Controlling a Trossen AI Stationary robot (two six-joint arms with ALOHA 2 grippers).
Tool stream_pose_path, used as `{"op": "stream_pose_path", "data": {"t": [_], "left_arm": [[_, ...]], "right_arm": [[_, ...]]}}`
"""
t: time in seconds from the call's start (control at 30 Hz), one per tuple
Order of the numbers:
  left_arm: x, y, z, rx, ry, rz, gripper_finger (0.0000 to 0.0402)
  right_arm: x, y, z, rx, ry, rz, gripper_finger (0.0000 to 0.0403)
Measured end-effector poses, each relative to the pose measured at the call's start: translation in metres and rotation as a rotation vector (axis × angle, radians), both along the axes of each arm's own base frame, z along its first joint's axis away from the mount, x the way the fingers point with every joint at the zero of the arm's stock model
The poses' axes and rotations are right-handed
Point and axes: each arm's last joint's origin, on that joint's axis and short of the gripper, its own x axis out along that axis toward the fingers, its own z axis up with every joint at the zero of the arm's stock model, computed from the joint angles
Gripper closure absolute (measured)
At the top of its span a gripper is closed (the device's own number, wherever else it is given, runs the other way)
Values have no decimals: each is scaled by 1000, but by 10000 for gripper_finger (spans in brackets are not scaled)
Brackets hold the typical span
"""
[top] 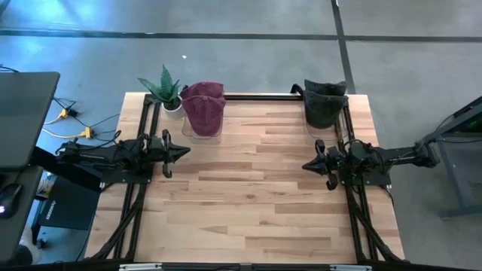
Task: Pick & Place hat
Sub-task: Return to Home Position
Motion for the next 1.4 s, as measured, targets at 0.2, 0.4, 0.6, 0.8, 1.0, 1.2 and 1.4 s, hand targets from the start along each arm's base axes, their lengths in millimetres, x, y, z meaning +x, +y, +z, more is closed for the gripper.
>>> {"op": "stream_pose_path", "data": {"t": [0.2, 0.4, 0.6, 0.8, 1.0, 1.2, 1.4], "left_arm": [[0, 0, 0, 0, 2, -1, 401], [0, 0, -1, 0, 3, -2, 401], [0, 0, -1, 0, 3, -2, 402], [0, 0, -1, 0, 4, -3, 401], [0, 0, -1, 0, 4, -3, 401], [0, 0, -1, 0, 3, -3, 401], [0, 0, -1, 0, 4, -3, 401]], "right_arm": [[-5, -1, 4, 3, -57, -74, 403], [-3, 1, 3, -31, -43, -217, 403], [-2, 6, 0, -84, -16, -106, 403], [-1, 3, 0, -130, -16, -75, 403], [-1, -5, -1, -116, -4, -129, 403], [1, -6, -3, -118, 21, -118, 403], [2, -6, -5, -132, 42, -115, 403]]}}
